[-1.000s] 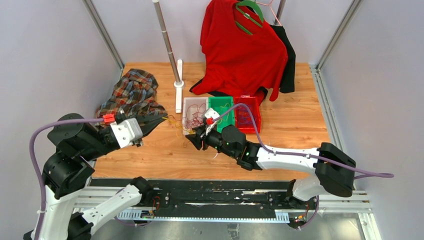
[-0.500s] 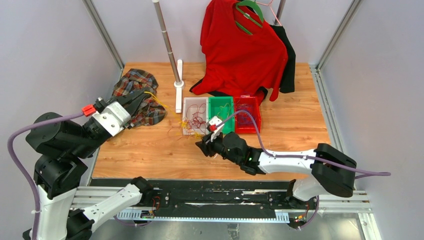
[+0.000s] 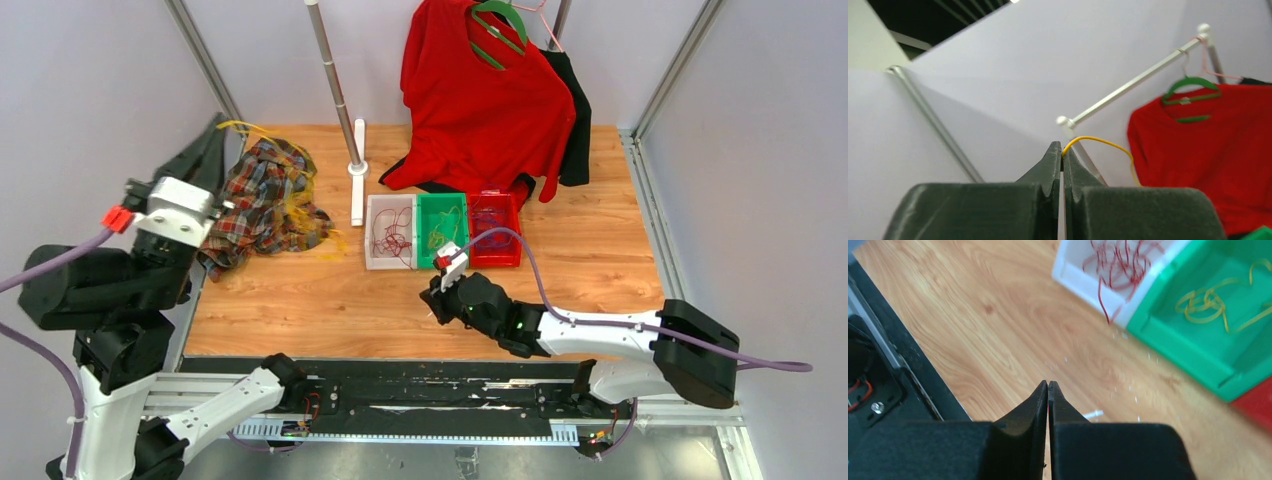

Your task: Untangle the cables

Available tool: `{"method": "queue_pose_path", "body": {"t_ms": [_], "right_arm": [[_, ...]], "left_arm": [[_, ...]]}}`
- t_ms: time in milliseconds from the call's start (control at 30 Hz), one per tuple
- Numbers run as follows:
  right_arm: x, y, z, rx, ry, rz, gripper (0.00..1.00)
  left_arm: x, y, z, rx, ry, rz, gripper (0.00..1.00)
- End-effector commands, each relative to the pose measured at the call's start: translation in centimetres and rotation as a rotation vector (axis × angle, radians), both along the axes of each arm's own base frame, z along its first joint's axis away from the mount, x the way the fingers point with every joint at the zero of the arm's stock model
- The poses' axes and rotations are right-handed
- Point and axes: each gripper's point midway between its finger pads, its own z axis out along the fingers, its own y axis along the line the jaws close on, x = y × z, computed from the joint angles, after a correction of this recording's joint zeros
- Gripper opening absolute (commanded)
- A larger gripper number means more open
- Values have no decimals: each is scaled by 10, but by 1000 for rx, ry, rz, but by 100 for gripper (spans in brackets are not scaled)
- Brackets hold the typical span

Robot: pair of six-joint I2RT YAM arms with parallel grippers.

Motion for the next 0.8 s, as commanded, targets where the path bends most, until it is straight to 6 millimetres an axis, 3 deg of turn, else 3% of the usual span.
{"method": "queue_pose_path", "body": {"t_ms": [0, 133, 200, 400, 600, 667, 767], "right_arm": [[-4, -23, -29, -41, 103, -82, 1], [-10, -29, -33, -54, 118, -84, 1], [-9, -29, -19, -40, 97, -82, 5], [-2, -3, 110, 107, -117, 3, 60], [-15, 33, 227, 188, -354, 148, 64], [-20, 40, 253, 217, -405, 187, 64], [-27, 50, 275, 254, -471, 241, 65]], "left_arm": [[-23, 44, 67, -103, -225, 167, 1], [-25, 42, 79, -98, -226, 151, 0], [-21, 24, 63, -37, -158, 72, 1], [-8, -5, -8, 82, 53, -41, 0], [-5, -16, -81, 170, 212, -91, 0], [-8, -26, -106, 220, 276, -147, 0], [-14, -39, -130, 236, 356, -229, 0]]}}
